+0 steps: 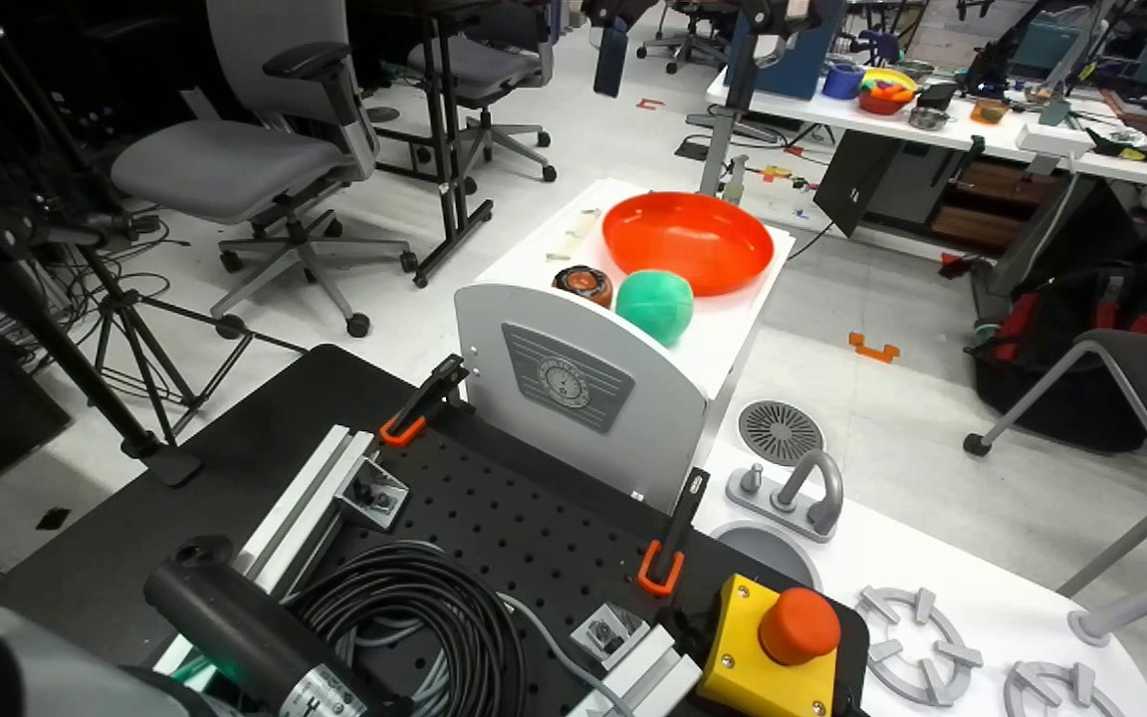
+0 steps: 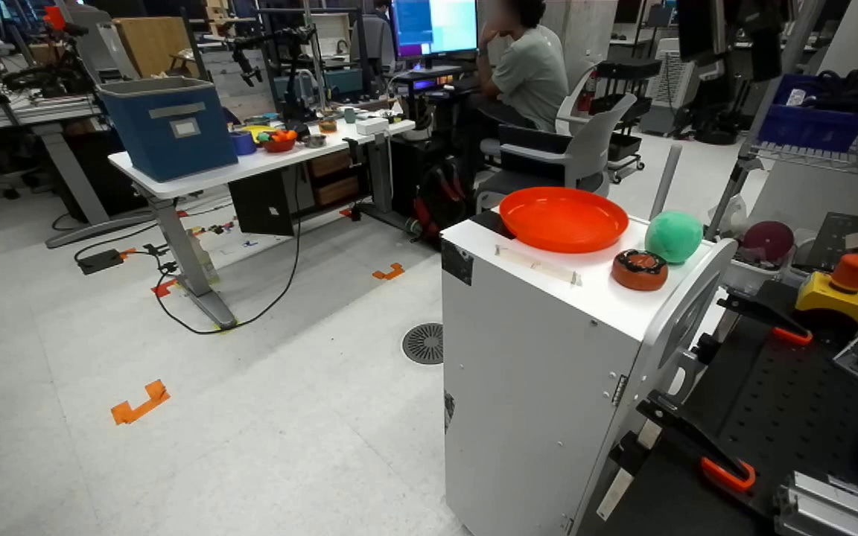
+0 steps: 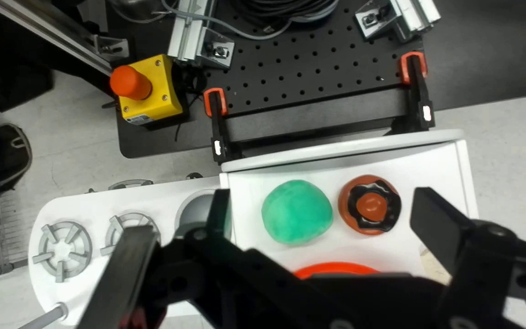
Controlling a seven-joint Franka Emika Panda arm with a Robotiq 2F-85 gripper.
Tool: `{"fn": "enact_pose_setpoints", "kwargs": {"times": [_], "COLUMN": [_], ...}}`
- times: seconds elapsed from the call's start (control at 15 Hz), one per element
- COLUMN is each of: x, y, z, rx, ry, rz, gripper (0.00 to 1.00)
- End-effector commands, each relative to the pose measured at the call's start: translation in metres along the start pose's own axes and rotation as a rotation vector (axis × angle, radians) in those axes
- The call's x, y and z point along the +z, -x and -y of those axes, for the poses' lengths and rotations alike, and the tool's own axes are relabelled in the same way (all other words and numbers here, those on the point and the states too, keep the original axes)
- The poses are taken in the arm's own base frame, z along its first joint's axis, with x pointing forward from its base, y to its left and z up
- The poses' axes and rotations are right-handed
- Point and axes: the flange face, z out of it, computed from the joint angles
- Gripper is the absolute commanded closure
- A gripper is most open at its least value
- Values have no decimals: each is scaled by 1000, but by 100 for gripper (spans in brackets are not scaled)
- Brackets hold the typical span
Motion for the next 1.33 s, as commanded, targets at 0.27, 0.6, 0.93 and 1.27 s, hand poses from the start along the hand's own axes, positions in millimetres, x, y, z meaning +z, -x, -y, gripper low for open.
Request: {"fn": "enact_pose_setpoints", "kwargs": {"times": [0.27, 0.6, 0.93, 1.27], "x": [-2, 2, 7, 14], "y": [-4, -6, -8, 0], "z": [13, 17, 27, 8], "rx": [68, 79, 62, 66], "ry": [-189, -201, -218, -139], "rz": [-72, -60, -48, -1], "gripper": [0, 0, 0, 0]}}
